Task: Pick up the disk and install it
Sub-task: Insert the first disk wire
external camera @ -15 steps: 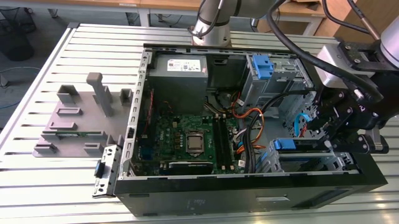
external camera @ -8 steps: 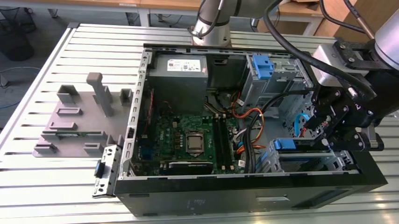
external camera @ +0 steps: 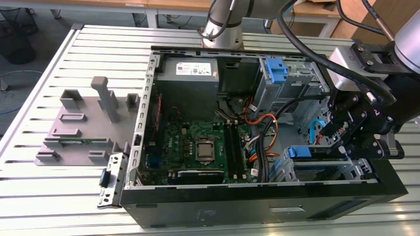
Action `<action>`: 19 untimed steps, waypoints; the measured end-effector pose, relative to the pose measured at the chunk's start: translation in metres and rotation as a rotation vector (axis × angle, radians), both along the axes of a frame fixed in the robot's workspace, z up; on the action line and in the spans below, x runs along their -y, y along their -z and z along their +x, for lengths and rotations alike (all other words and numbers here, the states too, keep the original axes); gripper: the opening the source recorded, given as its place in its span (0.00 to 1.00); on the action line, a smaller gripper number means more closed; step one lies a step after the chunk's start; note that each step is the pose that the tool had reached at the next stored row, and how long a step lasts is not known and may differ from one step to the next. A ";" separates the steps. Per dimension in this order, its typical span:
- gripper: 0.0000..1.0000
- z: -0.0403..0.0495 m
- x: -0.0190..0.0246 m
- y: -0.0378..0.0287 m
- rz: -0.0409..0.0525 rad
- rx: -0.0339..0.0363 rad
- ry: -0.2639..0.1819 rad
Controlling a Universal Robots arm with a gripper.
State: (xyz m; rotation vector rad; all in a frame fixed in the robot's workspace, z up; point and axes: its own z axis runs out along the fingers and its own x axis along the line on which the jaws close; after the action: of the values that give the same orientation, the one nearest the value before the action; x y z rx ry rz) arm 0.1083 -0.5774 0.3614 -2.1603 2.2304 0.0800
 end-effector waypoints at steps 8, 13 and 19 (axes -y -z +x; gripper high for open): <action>0.42 0.0000 0.0000 -0.0055 0.0000 0.0000 0.000; 0.42 0.0000 0.0000 -0.0122 0.0000 0.0000 0.000; 0.42 0.0000 0.0000 -0.0137 0.0000 -0.0001 0.000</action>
State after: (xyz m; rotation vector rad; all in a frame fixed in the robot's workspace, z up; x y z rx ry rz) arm 0.1083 -0.5774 0.3751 -2.1603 2.2304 0.0801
